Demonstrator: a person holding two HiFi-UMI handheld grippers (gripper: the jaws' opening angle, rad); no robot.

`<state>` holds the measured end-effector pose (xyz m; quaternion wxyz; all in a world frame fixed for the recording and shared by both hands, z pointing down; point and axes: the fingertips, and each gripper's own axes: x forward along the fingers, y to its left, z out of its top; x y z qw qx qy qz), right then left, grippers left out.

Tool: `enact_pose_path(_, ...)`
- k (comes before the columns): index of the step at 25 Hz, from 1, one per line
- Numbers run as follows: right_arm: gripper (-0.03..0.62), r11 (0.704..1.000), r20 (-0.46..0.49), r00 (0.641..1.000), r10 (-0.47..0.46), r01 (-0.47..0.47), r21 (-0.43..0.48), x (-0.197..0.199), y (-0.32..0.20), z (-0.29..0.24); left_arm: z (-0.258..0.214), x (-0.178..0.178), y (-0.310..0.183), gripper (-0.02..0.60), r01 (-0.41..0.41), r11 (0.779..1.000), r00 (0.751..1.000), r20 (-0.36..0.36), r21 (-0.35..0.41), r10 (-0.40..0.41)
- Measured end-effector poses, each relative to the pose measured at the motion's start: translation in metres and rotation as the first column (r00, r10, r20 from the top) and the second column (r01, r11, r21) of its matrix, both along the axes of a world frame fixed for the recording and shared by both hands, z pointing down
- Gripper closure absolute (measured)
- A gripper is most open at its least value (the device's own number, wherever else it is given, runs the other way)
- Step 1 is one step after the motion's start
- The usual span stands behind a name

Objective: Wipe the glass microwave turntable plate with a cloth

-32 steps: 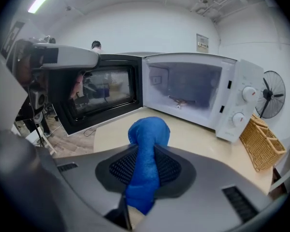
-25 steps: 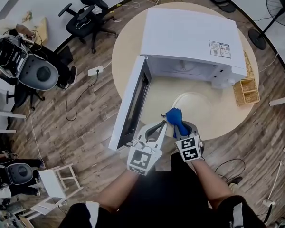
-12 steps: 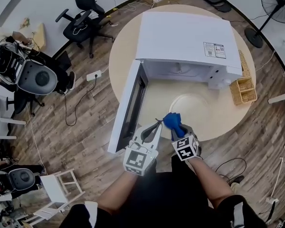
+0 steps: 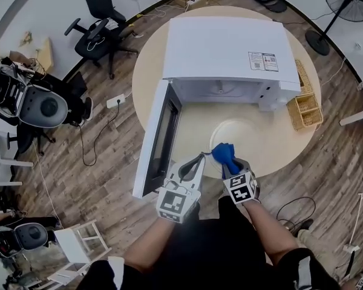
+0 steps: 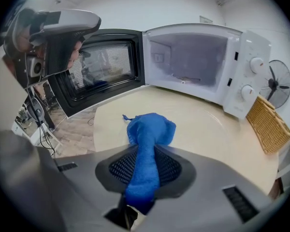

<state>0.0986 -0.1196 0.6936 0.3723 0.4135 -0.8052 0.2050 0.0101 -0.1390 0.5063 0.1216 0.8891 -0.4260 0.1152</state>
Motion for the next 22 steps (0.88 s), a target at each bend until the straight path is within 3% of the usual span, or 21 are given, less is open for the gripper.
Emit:
enact_pose_path(14, 0.510, 0.987, -0.060, 0.986, 0.158, -0.157, 0.020, 0.085, -0.016, 0.003, 0.001, 0.034, 0.003, 0.577, -0.072, 0.997, 0.997, -0.010, -0.003, 0.072)
enact_pose_path(22, 0.510, 0.958, -0.095, 0.954, 0.285, -0.283, 0.040, 0.139, -0.028, 0.004, 0.000, 0.046, 0.006, 0.575, -0.101, 0.995, 0.995, -0.007, -0.001, 0.101)
